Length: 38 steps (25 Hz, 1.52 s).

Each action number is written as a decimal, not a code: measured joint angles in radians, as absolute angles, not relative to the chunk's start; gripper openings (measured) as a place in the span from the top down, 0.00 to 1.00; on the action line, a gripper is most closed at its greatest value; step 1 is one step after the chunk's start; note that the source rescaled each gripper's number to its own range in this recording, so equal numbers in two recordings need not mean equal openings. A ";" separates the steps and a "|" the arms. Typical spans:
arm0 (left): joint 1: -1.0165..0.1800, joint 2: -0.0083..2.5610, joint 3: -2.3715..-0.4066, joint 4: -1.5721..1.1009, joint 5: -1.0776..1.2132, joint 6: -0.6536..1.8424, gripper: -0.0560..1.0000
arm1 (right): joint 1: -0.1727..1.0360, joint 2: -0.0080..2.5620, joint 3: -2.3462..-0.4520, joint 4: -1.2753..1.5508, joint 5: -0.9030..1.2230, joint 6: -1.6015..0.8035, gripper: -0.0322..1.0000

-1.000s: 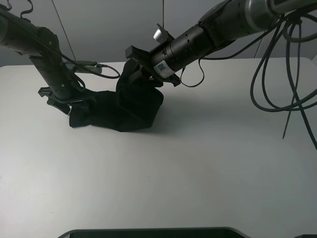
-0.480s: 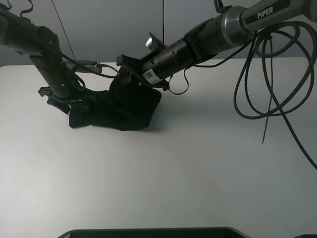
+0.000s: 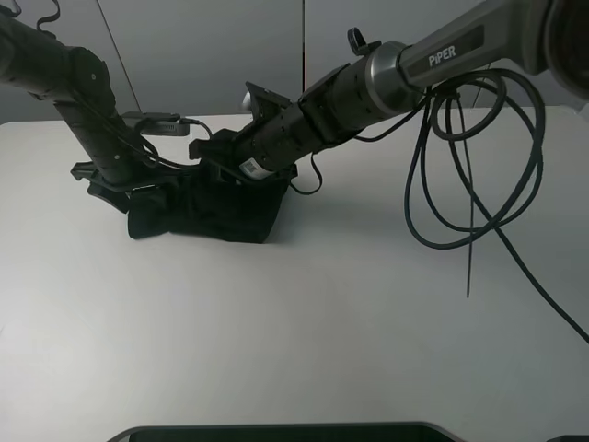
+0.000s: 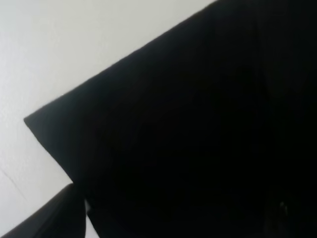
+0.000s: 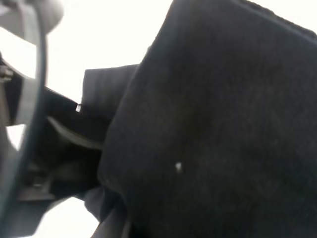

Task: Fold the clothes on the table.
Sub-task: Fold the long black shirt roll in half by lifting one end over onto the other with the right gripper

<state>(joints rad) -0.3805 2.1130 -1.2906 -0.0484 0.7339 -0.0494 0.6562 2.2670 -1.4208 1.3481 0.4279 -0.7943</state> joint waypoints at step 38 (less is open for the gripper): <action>-0.381 2.114 -1.855 0.000 1.111 -0.014 0.05 | 0.657 2.283 -1.429 1.495 0.535 -0.888 0.00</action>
